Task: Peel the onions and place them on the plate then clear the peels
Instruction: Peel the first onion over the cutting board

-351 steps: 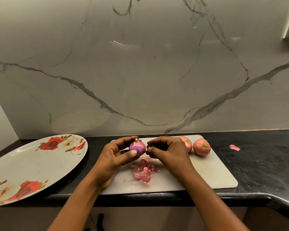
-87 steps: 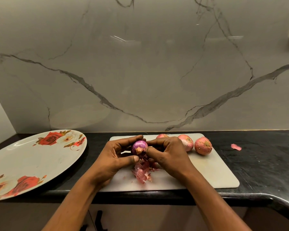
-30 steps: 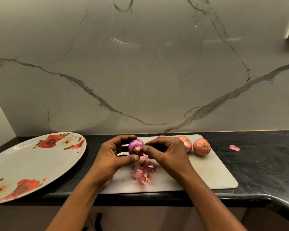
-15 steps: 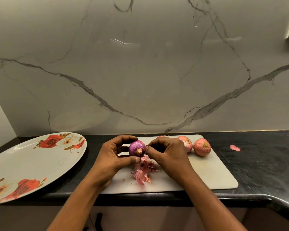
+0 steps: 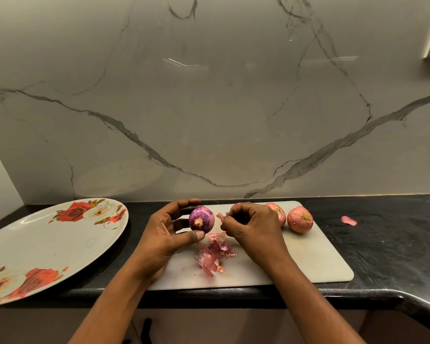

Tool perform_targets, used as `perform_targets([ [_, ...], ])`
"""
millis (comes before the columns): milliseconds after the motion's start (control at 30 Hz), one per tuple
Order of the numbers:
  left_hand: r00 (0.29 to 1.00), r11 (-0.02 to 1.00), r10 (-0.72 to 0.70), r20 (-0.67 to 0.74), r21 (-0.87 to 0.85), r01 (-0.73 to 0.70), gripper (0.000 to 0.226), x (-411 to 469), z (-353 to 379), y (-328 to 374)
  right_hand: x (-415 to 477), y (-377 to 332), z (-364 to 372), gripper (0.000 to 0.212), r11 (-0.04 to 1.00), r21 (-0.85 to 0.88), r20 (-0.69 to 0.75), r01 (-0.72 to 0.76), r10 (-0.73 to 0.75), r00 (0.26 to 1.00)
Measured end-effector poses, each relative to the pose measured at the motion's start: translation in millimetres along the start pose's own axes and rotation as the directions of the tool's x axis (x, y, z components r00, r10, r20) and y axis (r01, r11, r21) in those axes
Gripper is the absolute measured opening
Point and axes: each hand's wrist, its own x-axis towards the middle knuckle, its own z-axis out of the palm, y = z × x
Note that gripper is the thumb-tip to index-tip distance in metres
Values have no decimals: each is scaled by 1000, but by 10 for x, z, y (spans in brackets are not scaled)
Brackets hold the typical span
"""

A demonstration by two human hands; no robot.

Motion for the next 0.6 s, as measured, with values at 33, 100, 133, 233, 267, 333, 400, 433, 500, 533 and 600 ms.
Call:
perform_targets([
  [33, 1000, 1000, 0, -4, -6, 0, 69, 0, 0, 0, 0, 4, 0, 11, 1000, -14, -3, -8, 8, 1000],
  [100, 1000, 1000, -2, -14, -17, 2, 69, 2, 0, 2, -4, 6, -4, 4, 999, -32, 3, -15, 15, 1000],
  [133, 1000, 1000, -4, -16, -20, 3, 68, 4, 0, 2, -3, 4, -7, 3, 999, -35, 8, -11, 12, 1000],
  [233, 1000, 1000, -10, -27, -18, 10, 66, 9, 1, -6, -8, -20, -20, 13, 1000, -27, 47, 14, -13, 999],
  [267, 999, 1000, -10, -31, -14, 10, 65, 10, 3, -7, -11, -25, -19, 15, 1000, -11, 66, 21, -20, 998],
  [333, 999, 1000, -5, -36, 5, 6, 65, 8, 6, -11, -17, -24, -15, 16, 999, 16, 90, 34, -35, 995],
  [400, 999, 1000, -2, -45, 23, 3, 63, 9, 9, -14, -26, -31, -12, 15, 999, 32, 99, 44, -47, 994],
  [433, 999, 1000, -1, -51, 28, 2, 62, 10, 11, -15, -30, -38, -12, 15, 998, 34, 100, 50, -53, 994],
  [500, 998, 999, 7, -58, 37, -5, 61, 10, 15, -18, -41, -64, -22, 14, 997, 37, 101, 74, -77, 992],
  [533, 998, 999, 13, -59, 41, -10, 60, 10, 15, -22, -46, -78, -28, 15, 995, 41, 101, 87, -90, 991],
  [600, 998, 999, 19, -56, 51, -16, 60, 7, 18, -23, -51, -98, -33, 15, 994, 46, 106, 101, -105, 989],
])
